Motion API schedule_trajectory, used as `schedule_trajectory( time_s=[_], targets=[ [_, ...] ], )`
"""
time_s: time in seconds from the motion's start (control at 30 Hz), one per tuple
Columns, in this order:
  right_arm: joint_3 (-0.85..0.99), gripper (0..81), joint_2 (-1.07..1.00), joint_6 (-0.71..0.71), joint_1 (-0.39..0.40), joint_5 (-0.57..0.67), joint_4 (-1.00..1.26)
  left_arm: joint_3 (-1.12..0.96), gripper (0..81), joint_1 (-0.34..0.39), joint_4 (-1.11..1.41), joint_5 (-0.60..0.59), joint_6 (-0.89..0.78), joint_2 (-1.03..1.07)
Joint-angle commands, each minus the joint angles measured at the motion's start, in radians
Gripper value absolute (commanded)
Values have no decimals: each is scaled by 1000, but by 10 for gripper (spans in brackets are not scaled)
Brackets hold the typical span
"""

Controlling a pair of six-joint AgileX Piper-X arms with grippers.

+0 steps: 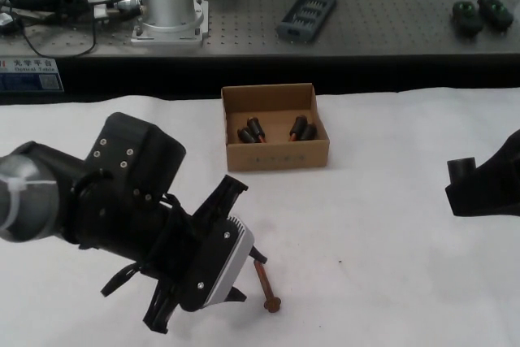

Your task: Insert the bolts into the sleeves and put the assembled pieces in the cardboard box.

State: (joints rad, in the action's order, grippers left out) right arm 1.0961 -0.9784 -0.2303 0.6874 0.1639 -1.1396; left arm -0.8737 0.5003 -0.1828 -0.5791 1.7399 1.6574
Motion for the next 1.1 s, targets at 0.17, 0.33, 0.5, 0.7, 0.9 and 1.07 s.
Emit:
schedule_trajectory(
  time_s=[0.17, 0.33, 0.5, 0.7, 0.9, 1.07],
  targets=[
    [3, 29, 7, 7, 0, 2, 1, -58, 356, 3, 4, -44, 18, 46],
    [3, 29, 7, 7, 0, 2, 1, -63, 356, 3, 4, -63, 18, 78],
    [3, 29, 7, 8, 0, -13, 1, -63, 356, 3, 4, -63, 18, 102],
    [3, 29, 7, 30, 0, -43, 1, -79, 356, 5, 4, -65, 18, 130],
    [3, 29, 7, 49, 0, -43, 1, -97, 356, 15, 4, -97, 18, 167],
    [1, 29, 7, 52, 0, -43, 1, -118, 356, 15, 4, -107, 18, 196]
  ],
)
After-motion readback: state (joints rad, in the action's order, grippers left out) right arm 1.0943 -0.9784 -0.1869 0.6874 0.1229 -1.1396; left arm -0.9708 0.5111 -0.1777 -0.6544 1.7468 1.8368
